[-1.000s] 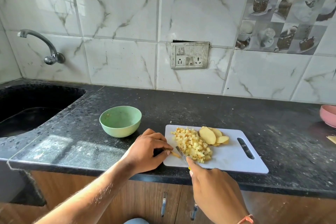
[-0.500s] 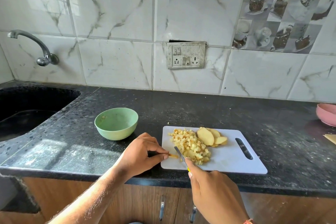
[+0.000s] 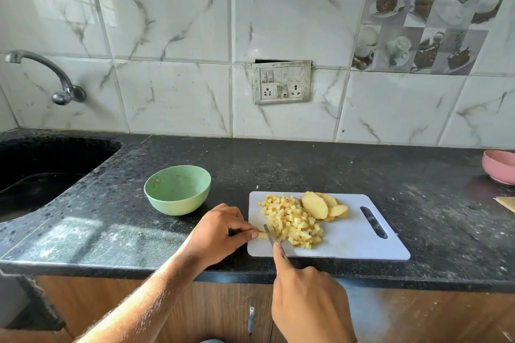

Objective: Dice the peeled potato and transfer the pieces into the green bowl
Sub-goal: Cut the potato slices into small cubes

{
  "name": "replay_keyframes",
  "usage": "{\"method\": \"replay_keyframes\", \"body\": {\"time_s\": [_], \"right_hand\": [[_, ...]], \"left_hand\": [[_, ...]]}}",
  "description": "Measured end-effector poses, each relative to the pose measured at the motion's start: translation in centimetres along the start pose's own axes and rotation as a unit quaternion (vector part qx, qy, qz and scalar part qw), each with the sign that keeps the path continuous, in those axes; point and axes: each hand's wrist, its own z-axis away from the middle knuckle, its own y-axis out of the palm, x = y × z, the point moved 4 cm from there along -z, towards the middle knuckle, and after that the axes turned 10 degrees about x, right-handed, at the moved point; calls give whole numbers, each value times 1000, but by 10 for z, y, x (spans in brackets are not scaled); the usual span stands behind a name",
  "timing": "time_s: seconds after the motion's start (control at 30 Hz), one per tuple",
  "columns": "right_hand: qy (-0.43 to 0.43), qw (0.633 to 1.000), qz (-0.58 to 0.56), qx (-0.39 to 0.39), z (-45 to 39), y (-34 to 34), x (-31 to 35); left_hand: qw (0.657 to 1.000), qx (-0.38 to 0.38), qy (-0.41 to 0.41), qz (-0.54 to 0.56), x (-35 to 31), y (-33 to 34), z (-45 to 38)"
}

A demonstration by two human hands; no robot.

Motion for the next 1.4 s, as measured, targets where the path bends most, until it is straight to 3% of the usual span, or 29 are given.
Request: {"method": "replay_keyframes", "body": {"time_s": [0.33,0.63,0.9,1.1,1.4], "right_hand": [[-1,999,30,16,-14,7,10],[22,995,17,93,-3,15,5],[-5,999,34,-15,-8,8,-11],[-21,997,21,-77,-8,-3,-10],[-38,996,14,-77,-12,-2,6]], "left_hand": [[1000,-6,22,-6,-2,-2,-1],[1000,-5,5,0,-4,-4,1],[998,24,-52,22,-6,-4,3],[991,5,-111,73,-1,-8,3],[983,13,-133,126,2,-7,2]]}}
